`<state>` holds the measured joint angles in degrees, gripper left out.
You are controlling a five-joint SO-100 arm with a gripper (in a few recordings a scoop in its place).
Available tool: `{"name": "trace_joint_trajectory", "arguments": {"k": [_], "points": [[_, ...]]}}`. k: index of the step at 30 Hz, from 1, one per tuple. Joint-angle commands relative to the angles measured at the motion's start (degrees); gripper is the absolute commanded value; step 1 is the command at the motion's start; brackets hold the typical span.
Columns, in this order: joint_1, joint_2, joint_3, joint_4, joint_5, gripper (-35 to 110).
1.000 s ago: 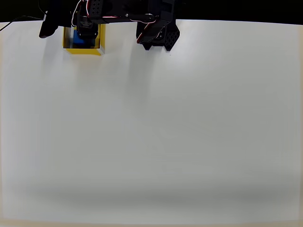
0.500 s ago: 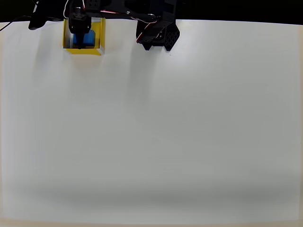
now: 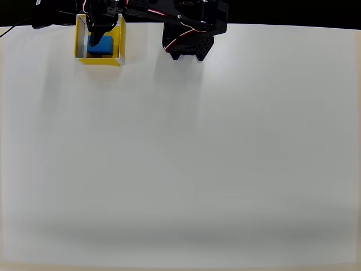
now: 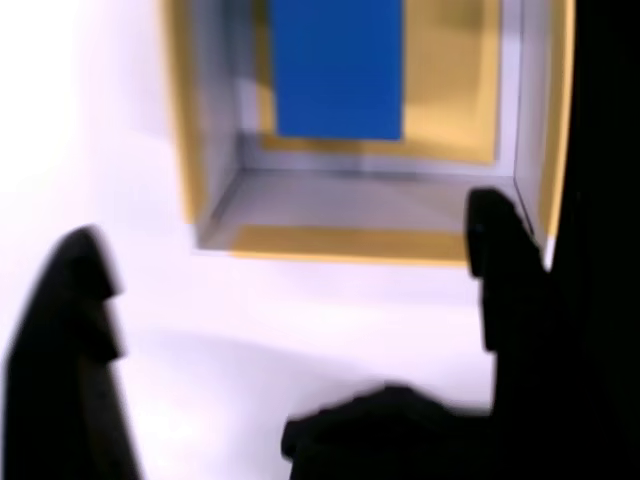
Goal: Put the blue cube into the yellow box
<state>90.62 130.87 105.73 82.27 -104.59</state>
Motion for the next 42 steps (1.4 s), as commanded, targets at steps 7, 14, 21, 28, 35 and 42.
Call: {"name": "trace_joint_trajectory", "arguments": {"k": [7,14,21,28,35,42], "points": [[-22.0,13.0,-3.4,2.5,1.3,16],[-43.1,15.2,1.9,0.2,4.7,0],[-62.1,15.6,11.3,-6.2,7.7,1],[-78.7,24.1,28.4,-15.6,7.5,1],[-89.4,35.8,44.3,-18.8,6.3,1],[-93.1,49.1,59.7,-19.2,4.1,0]]}}
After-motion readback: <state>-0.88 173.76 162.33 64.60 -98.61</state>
